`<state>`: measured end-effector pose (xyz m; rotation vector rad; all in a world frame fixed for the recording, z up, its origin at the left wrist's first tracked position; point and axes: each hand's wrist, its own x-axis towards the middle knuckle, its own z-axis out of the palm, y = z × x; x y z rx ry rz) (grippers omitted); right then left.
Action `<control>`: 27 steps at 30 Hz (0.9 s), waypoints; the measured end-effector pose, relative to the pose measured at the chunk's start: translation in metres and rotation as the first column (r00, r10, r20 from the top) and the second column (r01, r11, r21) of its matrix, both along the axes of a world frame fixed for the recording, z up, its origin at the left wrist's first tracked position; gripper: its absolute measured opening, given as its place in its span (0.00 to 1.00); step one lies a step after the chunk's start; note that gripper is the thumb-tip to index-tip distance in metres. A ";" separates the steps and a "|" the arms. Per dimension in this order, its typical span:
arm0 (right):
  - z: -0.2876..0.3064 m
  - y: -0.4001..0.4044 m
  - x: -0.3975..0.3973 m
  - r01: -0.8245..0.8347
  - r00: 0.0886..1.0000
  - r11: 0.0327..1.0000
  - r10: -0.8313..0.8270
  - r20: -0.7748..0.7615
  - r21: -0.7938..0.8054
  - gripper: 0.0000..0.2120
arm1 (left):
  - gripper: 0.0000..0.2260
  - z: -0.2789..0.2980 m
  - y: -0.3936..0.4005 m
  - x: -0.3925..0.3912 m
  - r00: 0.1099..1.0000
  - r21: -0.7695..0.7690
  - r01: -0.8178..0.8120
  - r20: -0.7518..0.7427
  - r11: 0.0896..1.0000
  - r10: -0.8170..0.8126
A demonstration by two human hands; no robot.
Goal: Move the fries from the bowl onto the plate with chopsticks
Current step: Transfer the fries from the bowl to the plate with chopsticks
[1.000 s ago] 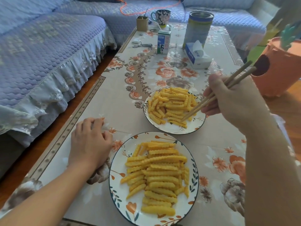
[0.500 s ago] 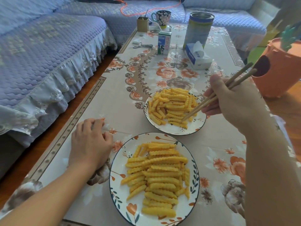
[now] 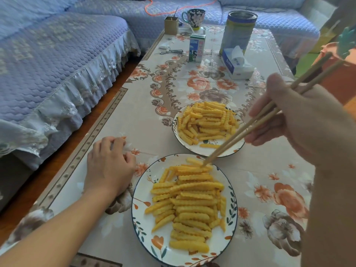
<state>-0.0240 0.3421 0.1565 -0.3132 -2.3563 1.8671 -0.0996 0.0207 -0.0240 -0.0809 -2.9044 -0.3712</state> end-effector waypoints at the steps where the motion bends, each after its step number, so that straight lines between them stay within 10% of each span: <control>1: 0.003 -0.006 0.004 -0.066 0.997 0.998 0.066 0.038 0.009 0.28 | 0.14 0.001 0.000 0.000 1.000 0.001 -0.001 0.001 1.000 0.001; 11: -0.001 -0.023 0.007 -0.198 0.974 0.965 0.175 0.141 0.169 0.23 | 0.14 0.000 0.000 0.000 1.000 0.000 0.001 -0.007 1.000 -0.001; 27: -0.036 0.012 -0.025 0.106 0.994 0.962 -0.112 0.011 0.251 0.19 | 0.18 0.000 0.001 0.001 1.000 0.009 0.001 -0.014 1.000 -0.001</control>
